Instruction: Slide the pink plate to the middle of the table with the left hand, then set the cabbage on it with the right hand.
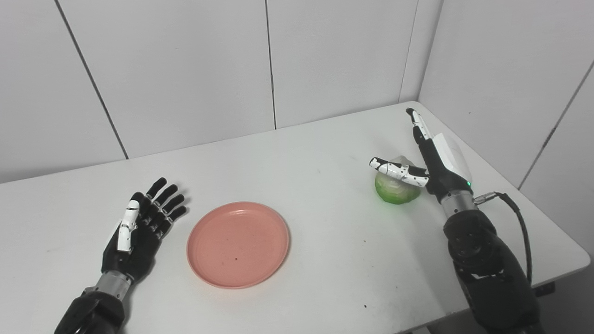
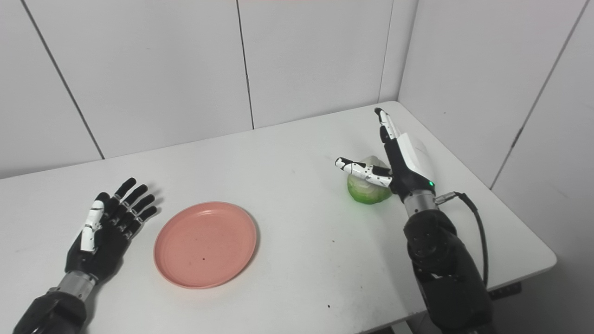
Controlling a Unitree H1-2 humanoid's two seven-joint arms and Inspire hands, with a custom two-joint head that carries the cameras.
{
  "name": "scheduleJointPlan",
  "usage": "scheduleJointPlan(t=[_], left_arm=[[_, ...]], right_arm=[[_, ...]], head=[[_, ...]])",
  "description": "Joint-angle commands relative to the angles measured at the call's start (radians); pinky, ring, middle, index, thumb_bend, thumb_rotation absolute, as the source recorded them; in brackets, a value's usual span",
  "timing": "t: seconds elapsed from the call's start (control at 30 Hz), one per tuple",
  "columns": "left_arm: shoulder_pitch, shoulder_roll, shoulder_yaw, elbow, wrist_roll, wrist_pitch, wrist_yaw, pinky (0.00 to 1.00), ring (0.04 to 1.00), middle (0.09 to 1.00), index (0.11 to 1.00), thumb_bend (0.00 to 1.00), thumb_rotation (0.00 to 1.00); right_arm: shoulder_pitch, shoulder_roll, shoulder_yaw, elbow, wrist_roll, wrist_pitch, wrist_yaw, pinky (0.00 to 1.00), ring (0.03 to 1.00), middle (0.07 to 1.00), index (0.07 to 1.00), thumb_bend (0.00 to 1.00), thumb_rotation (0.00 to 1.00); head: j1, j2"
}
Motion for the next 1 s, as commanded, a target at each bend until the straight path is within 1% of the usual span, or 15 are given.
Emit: scheduleJointPlan(t=[0.0,0.1,0.23,0.3,0.5,0.6,0.7,0.77,0.97], left_arm=[[0.080,0.023,-0.006,0.073,0.031,0.028,0.016,0.86,0.880,0.904,0.891,0.50,0.90],[0.083,0.025,-0.012,0.065,0.037,0.029,0.019,0.85,0.874,0.897,0.887,0.50,0.91],[0.081,0.027,-0.011,0.072,0.025,0.029,0.010,0.86,0.880,0.903,0.891,0.50,0.91],[0.081,0.027,-0.010,0.073,0.025,0.029,0.011,0.86,0.880,0.904,0.891,0.50,0.90],[0.080,0.031,-0.011,0.077,0.025,0.027,0.005,0.86,0.880,0.905,0.893,0.50,0.90],[0.080,0.032,-0.012,0.075,0.025,0.029,0.004,0.86,0.880,0.903,0.892,0.50,0.90],[0.081,0.033,-0.011,0.074,0.022,0.030,0.000,0.86,0.882,0.907,0.895,0.50,0.91],[0.081,0.035,-0.011,0.074,0.022,0.030,-0.003,0.87,0.885,0.910,0.898,0.50,0.91],[0.080,0.037,-0.010,0.075,0.023,0.032,-0.005,0.86,0.881,0.904,0.893,0.50,0.90]], right_arm=[[-0.033,-0.026,0.005,-0.004,-0.017,0.011,-0.025,0.83,0.963,1.000,1.000,1.00,0.71],[-0.035,-0.030,0.014,0.016,-0.025,0.010,-0.031,0.80,0.948,1.000,1.000,1.00,0.71],[-0.039,-0.033,0.023,0.039,-0.023,0.030,-0.020,0.77,0.960,1.000,1.000,1.00,0.70],[-0.041,-0.032,0.026,0.050,-0.024,0.034,-0.025,0.77,0.962,1.000,1.000,1.00,0.70],[-0.048,-0.029,0.029,0.076,-0.013,0.039,-0.031,0.82,0.997,1.000,1.000,1.00,0.67],[-0.051,-0.026,0.030,0.084,-0.008,0.058,-0.027,0.83,1.000,1.000,1.000,1.00,0.66],[-0.054,-0.026,0.033,0.107,-0.008,0.050,-0.044,0.84,1.000,1.000,1.000,1.00,0.64],[-0.055,-0.028,0.038,0.117,-0.010,0.050,-0.053,0.86,1.000,1.000,1.000,1.00,0.64],[-0.060,-0.030,0.046,0.139,-0.013,0.065,-0.065,0.87,1.000,1.000,1.000,1.00,0.64]], head=[[0.003,0.000],[0.003,0.000],[0.001,0.002],[0.000,0.001],[-0.002,0.004],[-0.002,0.005],[-0.005,0.009],[-0.009,0.010],[-0.015,0.012]])
